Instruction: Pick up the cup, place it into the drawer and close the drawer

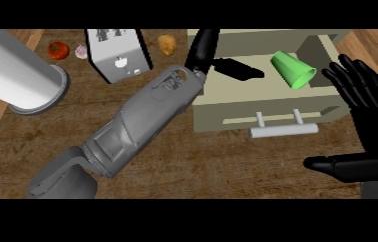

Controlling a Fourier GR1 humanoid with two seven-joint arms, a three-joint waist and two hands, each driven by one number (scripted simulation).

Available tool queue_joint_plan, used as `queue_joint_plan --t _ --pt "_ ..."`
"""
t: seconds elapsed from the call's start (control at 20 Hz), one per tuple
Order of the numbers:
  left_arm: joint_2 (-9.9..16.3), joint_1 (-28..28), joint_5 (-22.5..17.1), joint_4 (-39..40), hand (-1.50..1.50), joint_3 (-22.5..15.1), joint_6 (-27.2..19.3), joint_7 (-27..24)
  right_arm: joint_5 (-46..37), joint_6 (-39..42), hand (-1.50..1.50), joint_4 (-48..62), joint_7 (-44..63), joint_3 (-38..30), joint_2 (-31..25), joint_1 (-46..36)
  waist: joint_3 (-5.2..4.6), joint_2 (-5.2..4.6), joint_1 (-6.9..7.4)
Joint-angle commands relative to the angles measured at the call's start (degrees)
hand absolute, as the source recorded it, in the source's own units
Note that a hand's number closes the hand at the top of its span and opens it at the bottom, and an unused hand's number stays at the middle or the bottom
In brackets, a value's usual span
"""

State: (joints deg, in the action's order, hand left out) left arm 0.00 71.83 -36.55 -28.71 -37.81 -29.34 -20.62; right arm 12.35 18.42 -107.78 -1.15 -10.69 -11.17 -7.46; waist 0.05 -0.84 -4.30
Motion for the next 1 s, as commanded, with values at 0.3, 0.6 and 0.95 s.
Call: queue_joint_plan --t 0.3,0.6,0.95 --pt "0.71 1.93 -1.89 -3.05 -1.50 6.03 0.91 -0.81 -5.34 6.40 1.50 -4.83 0.08 2.68 -5.87 3.41 -0.06 0.87 3.75" --pt "4.58 -1.65 -2.23 -10.54 -1.50 8.00 1.10 3.90 -13.43 6.20 1.50 -10.56 1.30 4.91 -6.85 8.43 -0.08 1.37 4.99" --pt "14.99 -11.56 -1.82 -19.54 -1.50 11.04 5.57 4.00 -23.89 1.97 1.50 -6.70 3.15 8.91 -5.36 5.14 -0.09 1.05 5.54"
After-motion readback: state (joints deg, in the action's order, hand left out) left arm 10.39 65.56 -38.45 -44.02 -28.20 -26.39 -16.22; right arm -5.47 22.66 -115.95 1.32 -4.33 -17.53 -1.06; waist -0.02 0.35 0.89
